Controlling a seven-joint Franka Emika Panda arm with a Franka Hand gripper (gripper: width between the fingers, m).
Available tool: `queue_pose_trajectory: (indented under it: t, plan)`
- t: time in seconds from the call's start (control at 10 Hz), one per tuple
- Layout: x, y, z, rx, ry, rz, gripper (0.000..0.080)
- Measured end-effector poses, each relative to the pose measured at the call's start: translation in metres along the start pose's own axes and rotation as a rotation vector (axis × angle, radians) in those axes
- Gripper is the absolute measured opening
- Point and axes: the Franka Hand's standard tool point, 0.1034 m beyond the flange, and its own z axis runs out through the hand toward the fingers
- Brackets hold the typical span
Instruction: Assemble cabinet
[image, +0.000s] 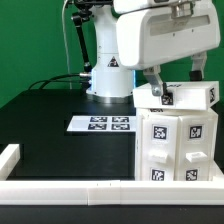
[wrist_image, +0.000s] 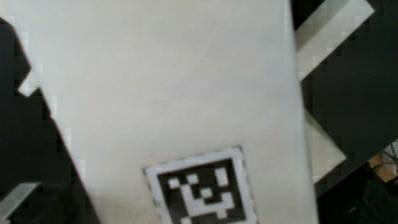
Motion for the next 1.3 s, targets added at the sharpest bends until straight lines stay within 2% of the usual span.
queue_pose_trajectory:
  t: [0.3,0.4,0.5,0.6,0.9,1.3]
  plan:
    - [-0.0011,-0.0003,0.0064,0.001,-0.004,0.021,0.0797]
    - [-0.0017,0.0002,0.0066,0.001,-0.004,0.025,0.0685]
    - [-0.0019,0.0007,0.0066,0.001,-0.005,0.047,0.0685]
    - [-0.0021,0.0009,0.0066,0.001,-0.005,0.047,0.0557]
    - [-0.0017,0.0012,0.0065,-0.002,0.000,0.234,0.0557]
    - [-0.0046,0.0006,0.0068,-0.026,0.050,0.645,0.0557]
